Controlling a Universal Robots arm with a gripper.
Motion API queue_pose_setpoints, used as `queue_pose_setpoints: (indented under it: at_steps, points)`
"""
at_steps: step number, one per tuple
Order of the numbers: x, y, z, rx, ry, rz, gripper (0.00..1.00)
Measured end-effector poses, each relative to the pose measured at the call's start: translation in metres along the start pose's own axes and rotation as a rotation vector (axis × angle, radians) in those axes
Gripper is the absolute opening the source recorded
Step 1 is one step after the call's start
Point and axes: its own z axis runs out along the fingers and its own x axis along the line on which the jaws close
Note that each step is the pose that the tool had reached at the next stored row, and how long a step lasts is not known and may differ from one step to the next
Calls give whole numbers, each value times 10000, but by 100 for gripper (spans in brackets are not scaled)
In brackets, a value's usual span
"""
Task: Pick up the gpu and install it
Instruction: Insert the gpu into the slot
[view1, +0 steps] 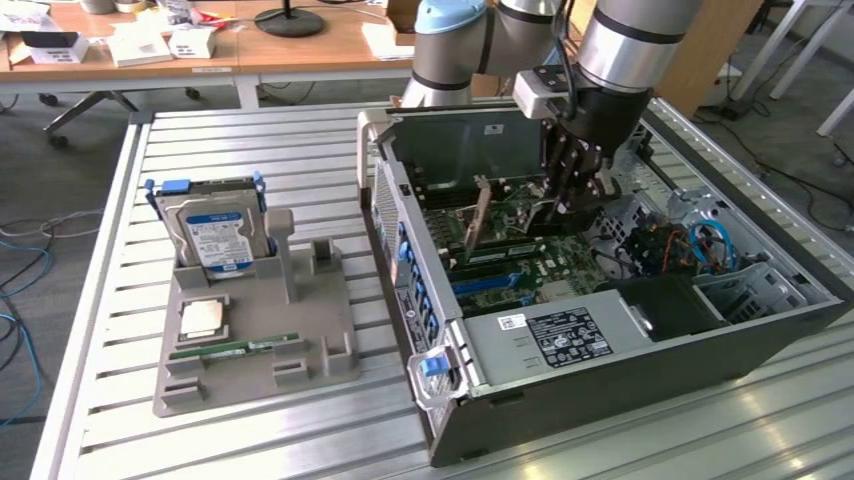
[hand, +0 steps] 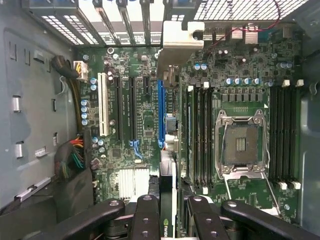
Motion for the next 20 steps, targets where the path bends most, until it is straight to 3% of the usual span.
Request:
queue_pose_setpoints:
  at_steps: [12, 20]
  points:
    - [5, 19, 195, 0, -1, 0, 26]
    - [8, 90, 202, 0, -3, 0, 26]
